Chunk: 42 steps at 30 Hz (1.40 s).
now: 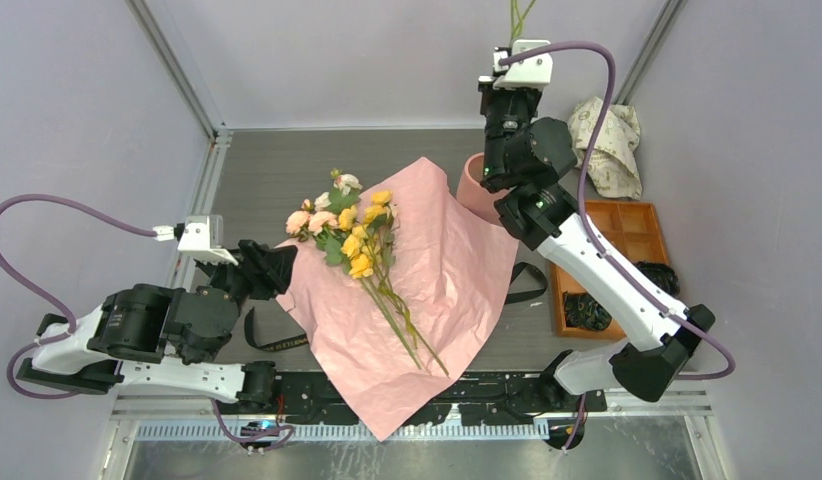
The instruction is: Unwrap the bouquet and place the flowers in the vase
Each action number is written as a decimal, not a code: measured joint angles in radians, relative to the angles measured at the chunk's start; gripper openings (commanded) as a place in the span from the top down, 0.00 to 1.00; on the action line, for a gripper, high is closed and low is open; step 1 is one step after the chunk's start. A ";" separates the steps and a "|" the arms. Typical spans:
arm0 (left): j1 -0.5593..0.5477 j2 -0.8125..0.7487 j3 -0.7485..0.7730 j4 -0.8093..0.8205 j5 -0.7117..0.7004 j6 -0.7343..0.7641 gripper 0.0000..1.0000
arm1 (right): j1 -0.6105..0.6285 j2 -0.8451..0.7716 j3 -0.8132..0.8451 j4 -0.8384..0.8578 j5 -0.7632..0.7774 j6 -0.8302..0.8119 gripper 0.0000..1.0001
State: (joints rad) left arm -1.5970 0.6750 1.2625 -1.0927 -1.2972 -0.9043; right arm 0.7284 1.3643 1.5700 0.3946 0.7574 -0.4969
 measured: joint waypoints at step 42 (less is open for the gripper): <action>0.000 0.100 0.011 0.116 -0.001 0.082 0.36 | -0.063 -0.230 -0.525 -0.111 0.109 0.380 0.19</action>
State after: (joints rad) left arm -1.5970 0.7746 1.2732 -0.9764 -1.2984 -0.8219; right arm 0.6655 1.1347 1.0451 0.2840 0.8669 -0.1165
